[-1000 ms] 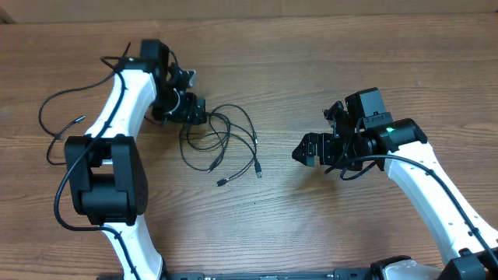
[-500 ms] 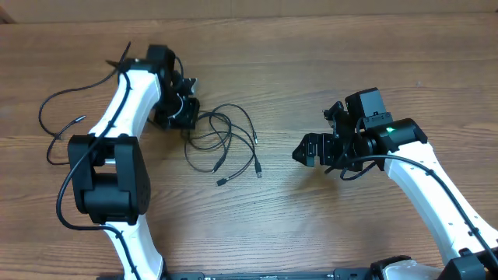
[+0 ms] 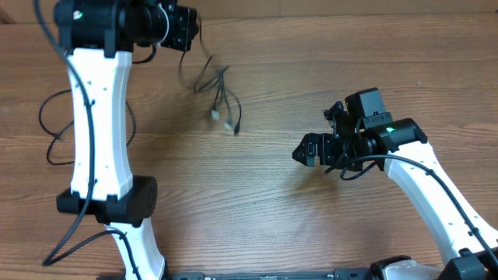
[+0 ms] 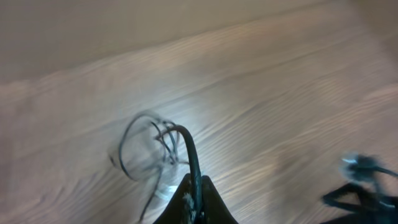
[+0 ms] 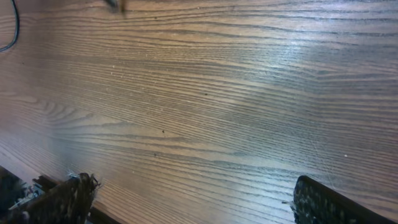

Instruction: Untangle cables

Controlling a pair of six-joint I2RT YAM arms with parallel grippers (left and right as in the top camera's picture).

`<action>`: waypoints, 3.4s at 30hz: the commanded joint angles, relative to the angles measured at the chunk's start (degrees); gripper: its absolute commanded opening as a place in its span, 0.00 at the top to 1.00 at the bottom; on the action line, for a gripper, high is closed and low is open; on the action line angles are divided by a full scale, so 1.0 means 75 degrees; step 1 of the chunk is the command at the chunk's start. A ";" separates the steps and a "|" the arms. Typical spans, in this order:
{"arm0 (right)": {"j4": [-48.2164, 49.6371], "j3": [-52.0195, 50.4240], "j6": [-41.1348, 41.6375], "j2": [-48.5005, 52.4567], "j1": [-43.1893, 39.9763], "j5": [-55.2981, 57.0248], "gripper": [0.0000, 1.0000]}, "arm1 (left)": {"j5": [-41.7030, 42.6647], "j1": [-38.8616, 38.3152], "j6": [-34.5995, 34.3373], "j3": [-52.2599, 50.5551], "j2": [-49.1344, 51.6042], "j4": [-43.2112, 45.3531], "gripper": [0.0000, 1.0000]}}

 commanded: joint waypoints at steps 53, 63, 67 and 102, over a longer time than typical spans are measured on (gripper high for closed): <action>0.2480 -0.0041 0.0723 0.0580 0.1524 -0.1842 0.00 | 0.3308 -0.0192 -0.0117 0.3334 -0.0312 0.0726 0.96; 0.2046 -0.0041 0.0699 0.0653 0.1524 -0.0991 0.00 | -0.1215 -0.0181 -0.0871 0.3334 -0.1014 0.1699 0.96; 0.1903 -0.0041 0.0697 0.0653 0.1524 -0.0877 0.00 | -0.1017 -0.0102 -0.1524 0.3334 -0.1279 0.1384 0.96; 0.1087 -0.0041 0.0705 0.0653 0.1521 0.0335 0.00 | -0.0793 0.4415 -0.2932 0.1620 -0.2900 -0.0545 0.96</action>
